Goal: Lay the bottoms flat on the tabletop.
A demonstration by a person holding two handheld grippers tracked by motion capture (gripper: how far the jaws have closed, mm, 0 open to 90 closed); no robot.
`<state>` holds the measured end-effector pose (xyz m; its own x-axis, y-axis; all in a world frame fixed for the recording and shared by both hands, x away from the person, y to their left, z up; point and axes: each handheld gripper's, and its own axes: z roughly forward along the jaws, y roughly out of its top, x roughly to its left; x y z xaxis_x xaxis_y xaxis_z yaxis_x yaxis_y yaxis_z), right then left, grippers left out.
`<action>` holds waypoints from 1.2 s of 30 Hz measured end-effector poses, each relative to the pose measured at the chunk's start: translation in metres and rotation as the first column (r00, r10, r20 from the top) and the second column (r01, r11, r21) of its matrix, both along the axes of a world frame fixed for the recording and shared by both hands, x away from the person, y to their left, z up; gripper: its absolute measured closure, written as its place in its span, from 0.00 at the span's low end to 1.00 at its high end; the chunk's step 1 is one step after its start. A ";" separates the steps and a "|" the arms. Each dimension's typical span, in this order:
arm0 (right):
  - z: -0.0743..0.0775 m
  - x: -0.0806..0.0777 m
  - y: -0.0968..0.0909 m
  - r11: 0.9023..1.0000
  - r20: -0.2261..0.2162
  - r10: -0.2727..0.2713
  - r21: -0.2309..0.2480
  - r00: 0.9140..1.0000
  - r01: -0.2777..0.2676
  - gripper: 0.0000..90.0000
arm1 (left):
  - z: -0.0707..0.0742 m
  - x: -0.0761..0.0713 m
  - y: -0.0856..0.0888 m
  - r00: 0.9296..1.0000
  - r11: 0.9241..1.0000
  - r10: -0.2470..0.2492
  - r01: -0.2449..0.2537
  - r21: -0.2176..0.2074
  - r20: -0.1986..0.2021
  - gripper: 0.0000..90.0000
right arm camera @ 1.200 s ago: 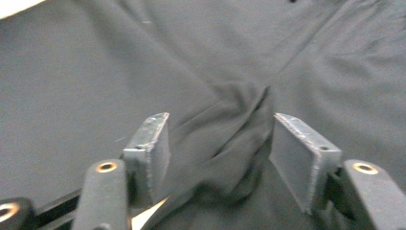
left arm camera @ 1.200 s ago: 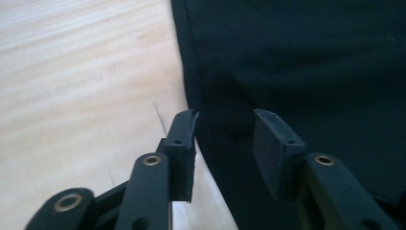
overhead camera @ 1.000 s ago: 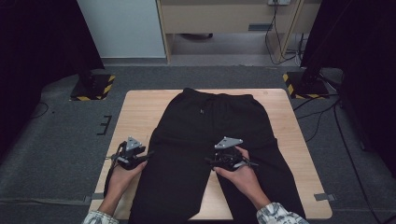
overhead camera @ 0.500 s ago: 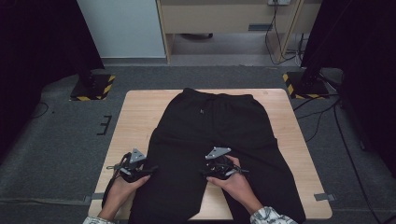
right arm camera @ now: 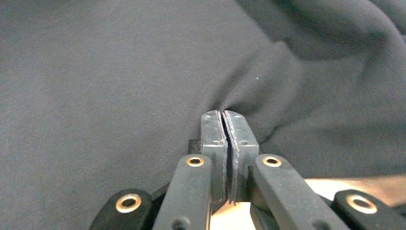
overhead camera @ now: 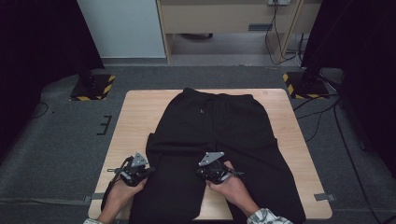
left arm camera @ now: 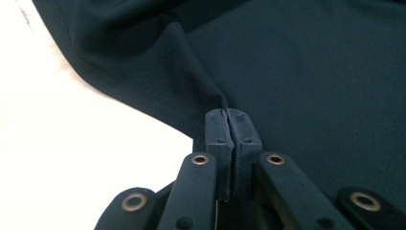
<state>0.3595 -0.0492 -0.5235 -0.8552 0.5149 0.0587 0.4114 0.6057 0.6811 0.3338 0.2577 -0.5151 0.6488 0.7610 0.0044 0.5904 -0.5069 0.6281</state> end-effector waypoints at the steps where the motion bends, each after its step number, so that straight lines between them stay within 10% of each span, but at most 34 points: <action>1: 0.001 -0.003 0.002 1.000 -0.002 0.016 -0.006 1.000 -0.016 0.98 | 0.001 -0.003 0.001 1.000 1.000 -0.005 0.005 0.007 -0.001 0.97; 20: 0.008 -0.031 0.004 0.994 -0.035 0.113 0.018 0.993 -0.112 0.98 | 0.013 -0.035 0.025 0.999 0.999 -0.036 0.036 0.014 -0.004 0.98; 29: 0.017 -0.007 -0.002 0.999 0.041 -0.014 0.033 0.999 0.013 0.61 | 0.016 0.013 0.018 0.996 0.999 0.044 -0.045 0.018 0.078 0.71; 36: 0.007 0.026 -0.006 0.992 0.064 -0.119 -0.024 0.991 0.121 0.53 | -0.002 0.059 0.019 0.978 0.983 0.181 -0.181 -0.013 0.105 0.53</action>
<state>0.3852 -0.0550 -0.5169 -0.7888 0.6146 -0.0087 0.4395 0.5738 0.6911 0.3927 0.2765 -0.5166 0.4963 0.8658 0.0630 0.6025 -0.3958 0.6930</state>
